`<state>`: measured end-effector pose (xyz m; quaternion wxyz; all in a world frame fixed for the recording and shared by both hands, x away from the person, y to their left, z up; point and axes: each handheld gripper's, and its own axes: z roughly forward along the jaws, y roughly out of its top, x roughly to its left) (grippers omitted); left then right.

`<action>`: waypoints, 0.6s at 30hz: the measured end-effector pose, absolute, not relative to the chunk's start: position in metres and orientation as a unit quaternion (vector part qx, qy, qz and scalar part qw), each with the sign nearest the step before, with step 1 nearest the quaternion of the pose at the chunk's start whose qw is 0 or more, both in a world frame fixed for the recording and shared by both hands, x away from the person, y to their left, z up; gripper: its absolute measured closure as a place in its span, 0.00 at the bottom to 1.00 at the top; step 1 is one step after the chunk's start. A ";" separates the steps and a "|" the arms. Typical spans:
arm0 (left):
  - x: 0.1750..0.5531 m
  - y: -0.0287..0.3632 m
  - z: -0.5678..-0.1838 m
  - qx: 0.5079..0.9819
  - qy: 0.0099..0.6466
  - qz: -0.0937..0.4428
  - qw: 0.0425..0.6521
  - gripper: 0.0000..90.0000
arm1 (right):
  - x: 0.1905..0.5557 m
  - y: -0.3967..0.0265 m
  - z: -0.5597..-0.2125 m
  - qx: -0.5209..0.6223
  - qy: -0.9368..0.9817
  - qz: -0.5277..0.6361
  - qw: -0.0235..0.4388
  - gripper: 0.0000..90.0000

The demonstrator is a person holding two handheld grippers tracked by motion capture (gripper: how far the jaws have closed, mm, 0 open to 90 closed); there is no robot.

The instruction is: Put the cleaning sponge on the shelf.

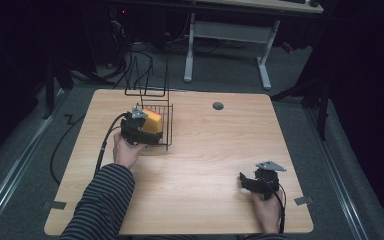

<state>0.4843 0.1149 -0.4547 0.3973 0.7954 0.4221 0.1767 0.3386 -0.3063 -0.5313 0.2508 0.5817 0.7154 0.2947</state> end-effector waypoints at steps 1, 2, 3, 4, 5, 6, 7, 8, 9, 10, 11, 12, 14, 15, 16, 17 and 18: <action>0.483 0.116 -0.454 0.795 0.422 0.177 0.399 0.00 | 0.339 -0.306 -0.531 0.582 0.715 0.295 0.251 0.22; 0.482 0.116 -0.454 0.795 0.421 0.178 0.398 0.00 | 0.339 -0.306 -0.531 0.582 0.715 0.295 0.251 0.22; 0.481 0.117 -0.454 0.795 0.421 0.178 0.399 0.00 | 0.339 -0.306 -0.531 0.582 0.715 0.295 0.251 0.22; 0.480 0.118 -0.454 0.795 0.421 0.177 0.399 0.00 | 0.339 -0.306 -0.531 0.582 0.715 0.295 0.251 0.22; 0.479 0.119 -0.454 0.795 0.421 0.177 0.399 0.00 | 0.339 -0.306 -0.531 0.582 0.715 0.295 0.251 0.22; 0.478 0.120 -0.453 0.795 0.421 0.178 0.400 0.00 | 0.339 -0.306 -0.531 0.582 0.715 0.295 0.251 0.22; 0.477 0.122 -0.453 0.794 0.421 0.179 0.401 0.00 | 0.339 -0.306 -0.531 0.582 0.715 0.295 0.251 0.22; 0.475 0.123 -0.452 0.793 0.421 0.181 0.403 0.01 | 0.339 -0.306 -0.531 0.582 0.715 0.295 0.251 0.22; 0.474 0.124 -0.451 0.793 0.420 0.179 0.404 0.01 | 0.339 -0.306 -0.531 0.582 0.715 0.295 0.251 0.22; 0.472 0.125 -0.450 0.792 0.419 0.179 0.406 0.01 | 0.339 -0.306 -0.531 0.582 0.715 0.295 0.251 0.22; 0.470 0.125 -0.450 0.791 0.418 0.179 0.409 0.01 | 0.339 -0.306 -0.531 0.582 0.715 0.295 0.251 0.22; 0.469 0.126 -0.449 0.791 0.416 0.179 0.410 0.01 | 0.339 -0.306 -0.531 0.582 0.715 0.295 0.251 0.22; 0.465 0.127 -0.447 0.793 0.412 0.179 0.411 0.01 | 0.339 -0.306 -0.531 0.582 0.715 0.295 0.251 0.22; 0.464 0.127 -0.446 0.792 0.412 0.179 0.414 0.02 | 0.339 -0.306 -0.531 0.582 0.715 0.295 0.251 0.22; 0.463 0.128 -0.446 0.792 0.411 0.180 0.414 0.02 | 0.339 -0.306 -0.531 0.582 0.715 0.295 0.251 0.22; 0.462 0.129 -0.445 0.792 0.411 0.181 0.414 0.02 | 0.339 -0.306 -0.531 0.582 0.715 0.295 0.251 0.22; 0.461 0.130 -0.444 0.790 0.411 0.182 0.416 0.02 | 0.339 -0.306 -0.531 0.582 0.715 0.295 0.251 0.22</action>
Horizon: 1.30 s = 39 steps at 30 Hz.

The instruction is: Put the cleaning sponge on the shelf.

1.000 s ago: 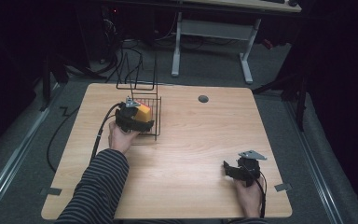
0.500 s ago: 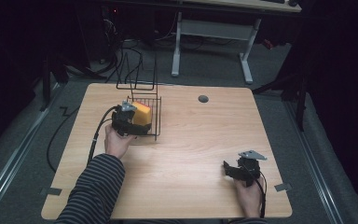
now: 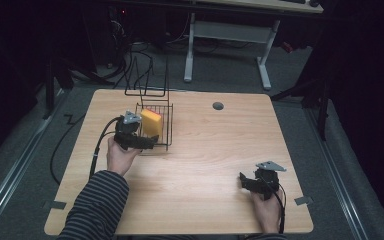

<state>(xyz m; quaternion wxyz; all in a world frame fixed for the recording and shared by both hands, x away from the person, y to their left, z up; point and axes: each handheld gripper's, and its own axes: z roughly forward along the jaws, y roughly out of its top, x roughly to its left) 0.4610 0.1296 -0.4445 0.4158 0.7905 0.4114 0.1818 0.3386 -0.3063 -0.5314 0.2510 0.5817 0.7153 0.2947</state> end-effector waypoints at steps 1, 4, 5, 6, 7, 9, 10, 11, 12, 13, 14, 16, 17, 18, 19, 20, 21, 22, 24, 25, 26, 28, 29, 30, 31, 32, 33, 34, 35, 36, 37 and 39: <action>0.460 0.131 -0.444 0.790 0.411 0.182 0.417 0.02 | 0.339 -0.306 -0.531 0.582 0.715 0.295 0.251 0.22; 0.456 0.134 -0.442 0.785 0.412 0.181 0.425 0.02 | 0.339 -0.306 -0.531 0.582 0.715 0.295 0.251 0.22; 0.455 0.135 -0.441 0.786 0.411 0.182 0.425 0.02 | 0.339 -0.306 -0.531 0.582 0.715 0.295 0.251 0.22; 0.453 0.137 -0.440 0.785 0.410 0.182 0.427 0.03 | 0.339 -0.306 -0.531 0.582 0.715 0.295 0.251 0.22; 0.452 0.138 -0.440 0.783 0.411 0.182 0.430 0.03 | 0.339 -0.306 -0.531 0.582 0.715 0.295 0.251 0.22; 0.449 0.140 -0.437 0.783 0.411 0.180 0.432 0.03 | 0.339 -0.306 -0.531 0.582 0.715 0.295 0.251 0.22; 0.447 0.141 -0.436 0.781 0.411 0.181 0.435 0.03 | 0.339 -0.306 -0.531 0.582 0.715 0.295 0.251 0.22; 0.445 0.143 -0.435 0.780 0.410 0.182 0.437 0.04 | 0.339 -0.306 -0.531 0.582 0.715 0.295 0.251 0.22; 0.443 0.144 -0.434 0.778 0.410 0.183 0.439 0.04 | 0.339 -0.306 -0.531 0.582 0.715 0.295 0.251 0.22; 0.441 0.145 -0.433 0.777 0.409 0.185 0.441 0.04 | 0.339 -0.306 -0.531 0.582 0.715 0.295 0.251 0.22; 0.439 0.146 -0.432 0.777 0.408 0.186 0.442 0.04 | 0.339 -0.306 -0.531 0.582 0.715 0.295 0.251 0.22; 0.436 0.149 -0.431 0.776 0.408 0.187 0.444 0.04 | 0.339 -0.306 -0.531 0.582 0.715 0.295 0.251 0.22; 0.434 0.150 -0.430 0.775 0.408 0.187 0.446 0.04 | 0.339 -0.306 -0.531 0.582 0.715 0.295 0.251 0.22; 0.432 0.152 -0.430 0.773 0.409 0.188 0.447 0.04 | 0.339 -0.306 -0.531 0.582 0.715 0.295 0.251 0.22; 0.431 0.154 -0.429 0.771 0.410 0.189 0.449 0.05 | 0.339 -0.306 -0.531 0.582 0.715 0.295 0.251 0.22; 0.429 0.155 -0.429 0.770 0.410 0.189 0.452 0.05 | 0.339 -0.306 -0.531 0.582 0.715 0.295 0.251 0.22; 0.427 0.156 -0.428 0.768 0.411 0.190 0.453 0.05 | 0.339 -0.306 -0.531 0.582 0.715 0.295 0.251 0.22; 0.426 0.157 -0.428 0.768 0.411 0.189 0.453 0.05 | 0.339 -0.306 -0.531 0.582 0.715 0.295 0.251 0.22; 0.423 0.159 -0.428 0.768 0.411 0.190 0.454 0.05 | 0.339 -0.306 -0.531 0.582 0.715 0.295 0.251 0.22; 0.422 0.160 -0.428 0.767 0.412 0.191 0.453 0.05 | 0.339 -0.306 -0.531 0.582 0.715 0.295 0.251 0.22; 0.421 0.162 -0.428 0.767 0.412 0.190 0.454 0.05 | 0.339 -0.306 -0.531 0.582 0.715 0.295 0.251 0.22; 0.419 0.164 -0.428 0.764 0.415 0.190 0.455 0.05 | 0.339 -0.306 -0.531 0.582 0.715 0.295 0.251 0.22; 0.418 0.166 -0.428 0.762 0.417 0.190 0.458 0.05 | 0.339 -0.306 -0.531 0.582 0.715 0.295 0.251 0.22; 0.417 0.167 -0.427 0.761 0.418 0.192 0.458 0.05 | 0.339 -0.306 -0.531 0.582 0.715 0.295 0.251 0.22; 0.416 0.168 -0.427 0.760 0.418 0.192 0.459 0.05 | 0.339 -0.306 -0.531 0.582 0.715 0.295 0.251 0.22; 0.414 0.169 -0.427 0.759 0.419 0.191 0.460 0.05 | 0.339 -0.306 -0.531 0.582 0.715 0.295 0.251 0.22; 0.413 0.171 -0.427 0.758 0.420 0.191 0.460 0.05 | 0.339 -0.306 -0.531 0.582 0.715 0.295 0.251 0.22; 0.412 0.172 -0.427 0.757 0.421 0.191 0.462 0.05 | 0.339 -0.306 -0.531 0.582 0.715 0.295 0.251 0.22; 0.411 0.173 -0.427 0.757 0.422 0.192 0.460 0.05 | 0.339 -0.306 -0.531 0.582 0.715 0.295 0.251 0.22; 0.409 0.174 -0.427 0.755 0.424 0.194 0.461 0.05 | 0.339 -0.306 -0.531 0.582 0.715 0.295 0.251 0.22; 0.408 0.175 -0.427 0.754 0.424 0.194 0.463 0.06 | 0.339 -0.306 -0.531 0.582 0.715 0.295 0.251 0.22; 0.406 0.178 -0.427 0.752 0.427 0.195 0.464 0.06 | 0.339 -0.306 -0.531 0.582 0.715 0.295 0.251 0.22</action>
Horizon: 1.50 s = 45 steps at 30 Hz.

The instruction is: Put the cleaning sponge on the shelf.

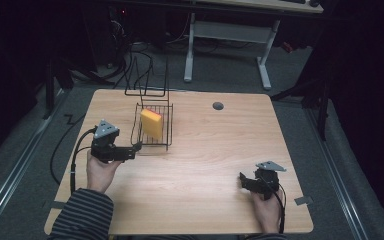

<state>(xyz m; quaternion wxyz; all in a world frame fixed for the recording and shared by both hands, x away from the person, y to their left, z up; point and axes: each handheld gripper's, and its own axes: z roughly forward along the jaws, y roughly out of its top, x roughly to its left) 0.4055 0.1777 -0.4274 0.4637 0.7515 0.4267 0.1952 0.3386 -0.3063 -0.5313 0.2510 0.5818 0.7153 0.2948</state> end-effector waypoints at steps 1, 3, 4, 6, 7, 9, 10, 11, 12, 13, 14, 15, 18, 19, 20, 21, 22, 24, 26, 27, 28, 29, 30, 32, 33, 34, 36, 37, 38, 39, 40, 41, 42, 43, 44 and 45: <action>0.404 0.179 -0.428 0.751 0.428 0.195 0.464 0.06 | 0.339 -0.306 -0.531 0.582 0.715 0.295 0.251 0.22; 0.402 0.181 -0.429 0.749 0.430 0.196 0.464 0.06 | 0.339 -0.306 -0.531 0.582 0.715 0.295 0.251 0.22; 0.400 0.182 -0.429 0.749 0.431 0.195 0.464 0.06 | 0.339 -0.306 -0.531 0.582 0.715 0.295 0.251 0.22; 0.398 0.185 -0.429 0.746 0.433 0.197 0.466 0.06 | 0.339 -0.306 -0.531 0.582 0.715 0.295 0.251 0.22; 0.397 0.186 -0.429 0.745 0.434 0.197 0.467 0.06 | 0.339 -0.306 -0.531 0.582 0.715 0.295 0.251 0.22; 0.395 0.188 -0.428 0.743 0.435 0.198 0.468 0.06 | 0.339 -0.306 -0.531 0.582 0.715 0.295 0.251 0.22; 0.394 0.189 -0.427 0.741 0.435 0.200 0.470 0.06 | 0.339 -0.306 -0.531 0.582 0.715 0.295 0.251 0.22; 0.392 0.190 -0.427 0.741 0.435 0.201 0.471 0.06 | 0.339 -0.306 -0.531 0.582 0.715 0.295 0.251 0.22; 0.391 0.190 -0.427 0.740 0.434 0.203 0.471 0.06 | 0.339 -0.306 -0.531 0.582 0.715 0.295 0.251 0.22; 0.390 0.191 -0.427 0.740 0.434 0.204 0.471 0.06 | 0.339 -0.306 -0.531 0.582 0.715 0.295 0.251 0.22; 0.389 0.192 -0.427 0.740 0.434 0.204 0.472 0.07 | 0.339 -0.306 -0.531 0.582 0.715 0.295 0.251 0.22; 0.388 0.192 -0.427 0.739 0.436 0.204 0.472 0.07 | 0.339 -0.306 -0.531 0.582 0.715 0.295 0.251 0.22; 0.385 0.194 -0.428 0.738 0.436 0.206 0.472 0.07 | 0.339 -0.306 -0.531 0.582 0.715 0.295 0.251 0.22; 0.384 0.195 -0.429 0.738 0.437 0.206 0.471 0.07 | 0.339 -0.306 -0.531 0.582 0.715 0.295 0.251 0.22; 0.384 0.195 -0.429 0.737 0.438 0.206 0.472 0.07 | 0.339 -0.306 -0.531 0.582 0.715 0.295 0.251 0.22; 0.383 0.196 -0.430 0.738 0.438 0.206 0.471 0.07 | 0.339 -0.306 -0.531 0.582 0.715 0.295 0.251 0.22; 0.382 0.196 -0.430 0.737 0.438 0.207 0.471 0.07 | 0.339 -0.306 -0.531 0.582 0.715 0.295 0.251 0.22; 0.381 0.197 -0.431 0.736 0.439 0.205 0.472 0.07 | 0.339 -0.306 -0.531 0.582 0.715 0.295 0.251 0.22; 0.380 0.198 -0.433 0.736 0.441 0.205 0.471 0.07 | 0.339 -0.306 -0.531 0.582 0.715 0.295 0.251 0.22; 0.379 0.199 -0.433 0.735 0.442 0.205 0.471 0.07 | 0.339 -0.306 -0.531 0.582 0.715 0.295 0.251 0.22; 0.379 0.199 -0.434 0.735 0.442 0.204 0.471 0.07 | 0.339 -0.306 -0.531 0.582 0.715 0.295 0.251 0.22; 0.379 0.200 -0.434 0.735 0.443 0.203 0.471 0.07 | 0.339 -0.306 -0.531 0.582 0.715 0.295 0.251 0.22; 0.378 0.200 -0.435 0.735 0.443 0.203 0.471 0.08 | 0.339 -0.306 -0.531 0.582 0.715 0.295 0.251 0.22; 0.377 0.201 -0.437 0.735 0.445 0.202 0.471 0.08 | 0.339 -0.306 -0.531 0.582 0.715 0.295 0.251 0.22; 0.376 0.202 -0.438 0.735 0.445 0.202 0.470 0.08 | 0.339 -0.306 -0.531 0.582 0.715 0.295 0.251 0.22; 0.376 0.202 -0.439 0.734 0.447 0.202 0.470 0.08 | 0.339 -0.306 -0.531 0.582 0.715 0.295 0.251 0.22; 0.375 0.204 -0.441 0.733 0.450 0.199 0.469 0.08 | 0.339 -0.306 -0.531 0.582 0.715 0.295 0.251 0.22; 0.375 0.204 -0.442 0.733 0.451 0.199 0.469 0.08 | 0.339 -0.306 -0.531 0.582 0.715 0.295 0.251 0.22; 0.375 0.205 -0.442 0.733 0.452 0.198 0.469 0.08 | 0.339 -0.306 -0.531 0.582 0.715 0.295 0.251 0.22; 0.375 0.205 -0.443 0.732 0.453 0.198 0.468 0.08 | 0.339 -0.306 -0.531 0.582 0.715 0.295 0.251 0.22; 0.374 0.205 -0.444 0.732 0.453 0.198 0.468 0.08 | 0.339 -0.306 -0.531 0.582 0.715 0.295 0.251 0.22; 0.374 0.206 -0.445 0.733 0.454 0.197 0.466 0.09 | 0.339 -0.306 -0.531 0.582 0.715 0.295 0.251 0.22; 0.374 0.206 -0.446 0.733 0.454 0.196 0.466 0.09 | 0.339 -0.306 -0.531 0.582 0.715 0.295 0.251 0.22; 0.374 0.206 -0.448 0.733 0.456 0.195 0.465 0.09 | 0.339 -0.306 -0.531 0.582 0.715 0.295 0.251 0.22; 0.373 0.207 -0.449 0.734 0.457 0.192 0.464 0.09 | 0.339 -0.306 -0.531 0.582 0.715 0.295 0.251 0.22; 0.373 0.207 -0.450 0.735 0.458 0.190 0.463 0.09 | 0.339 -0.306 -0.531 0.582 0.715 0.295 0.250 0.22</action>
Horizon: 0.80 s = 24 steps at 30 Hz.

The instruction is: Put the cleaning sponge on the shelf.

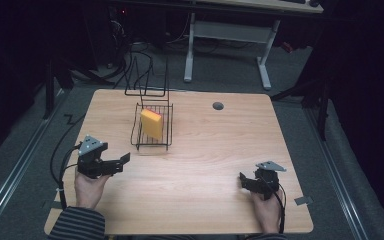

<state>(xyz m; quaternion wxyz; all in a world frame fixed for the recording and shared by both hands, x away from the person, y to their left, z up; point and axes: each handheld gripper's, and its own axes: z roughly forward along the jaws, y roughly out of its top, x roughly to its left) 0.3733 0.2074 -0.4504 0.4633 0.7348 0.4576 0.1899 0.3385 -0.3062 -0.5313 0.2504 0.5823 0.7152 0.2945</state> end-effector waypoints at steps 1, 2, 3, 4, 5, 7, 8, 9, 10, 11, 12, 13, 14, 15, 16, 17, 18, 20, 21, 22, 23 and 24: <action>0.373 0.207 -0.451 0.736 0.458 0.189 0.461 0.10 | 0.339 -0.306 -0.531 0.582 0.715 0.294 0.250 0.22; 0.373 0.207 -0.452 0.738 0.457 0.189 0.458 0.10 | 0.339 -0.306 -0.531 0.582 0.715 0.294 0.250 0.22; 0.372 0.207 -0.453 0.739 0.457 0.190 0.457 0.10 | 0.339 -0.306 -0.531 0.582 0.715 0.294 0.251 0.22; 0.371 0.207 -0.454 0.739 0.457 0.189 0.458 0.10 | 0.339 -0.306 -0.531 0.582 0.715 0.295 0.250 0.22; 0.371 0.207 -0.455 0.739 0.457 0.188 0.458 0.10 | 0.339 -0.306 -0.531 0.582 0.715 0.294 0.251 0.22; 0.370 0.208 -0.457 0.739 0.460 0.185 0.456 0.10 | 0.339 -0.306 -0.531 0.582 0.715 0.294 0.251 0.22; 0.370 0.208 -0.459 0.739 0.460 0.185 0.455 0.10 | 0.339 -0.306 -0.531 0.582 0.715 0.294 0.251 0.22; 0.369 0.209 -0.460 0.740 0.462 0.184 0.454 0.11 | 0.339 -0.306 -0.531 0.582 0.715 0.294 0.251 0.22; 0.370 0.210 -0.462 0.740 0.463 0.181 0.453 0.11 | 0.339 -0.306 -0.531 0.582 0.715 0.294 0.250 0.22; 0.370 0.210 -0.463 0.740 0.465 0.180 0.452 0.11 | 0.339 -0.306 -0.531 0.582 0.715 0.294 0.251 0.22; 0.370 0.211 -0.464 0.740 0.466 0.178 0.451 0.11 | 0.339 -0.306 -0.531 0.582 0.715 0.294 0.250 0.22; 0.369 0.211 -0.465 0.740 0.467 0.178 0.450 0.11 | 0.339 -0.306 -0.531 0.582 0.715 0.294 0.251 0.22; 0.369 0.211 -0.466 0.739 0.468 0.178 0.450 0.11 | 0.339 -0.306 -0.531 0.582 0.715 0.294 0.250 0.22; 0.369 0.211 -0.468 0.740 0.469 0.177 0.449 0.11 | 0.339 -0.306 -0.531 0.582 0.715 0.294 0.251 0.22; 0.369 0.211 -0.469 0.741 0.469 0.177 0.447 0.12 | 0.339 -0.306 -0.531 0.582 0.715 0.294 0.251 0.22; 0.369 0.211 -0.471 0.741 0.470 0.175 0.447 0.12 | 0.338 -0.306 -0.531 0.582 0.715 0.295 0.250 0.22; 0.370 0.212 -0.473 0.742 0.471 0.174 0.444 0.12 | 0.339 -0.306 -0.531 0.582 0.715 0.294 0.251 0.22; 0.370 0.212 -0.476 0.742 0.474 0.172 0.442 0.12 | 0.338 -0.306 -0.531 0.582 0.715 0.294 0.250 0.22; 0.370 0.213 -0.477 0.743 0.475 0.171 0.439 0.12 | 0.338 -0.306 -0.531 0.582 0.715 0.294 0.251 0.22; 0.370 0.213 -0.480 0.743 0.478 0.170 0.438 0.12 | 0.338 -0.306 -0.531 0.582 0.715 0.295 0.250 0.22; 0.370 0.213 -0.481 0.742 0.478 0.170 0.437 0.12 | 0.338 -0.306 -0.531 0.582 0.715 0.294 0.251 0.22; 0.370 0.213 -0.483 0.742 0.480 0.171 0.435 0.12 | 0.338 -0.306 -0.531 0.582 0.715 0.294 0.251 0.22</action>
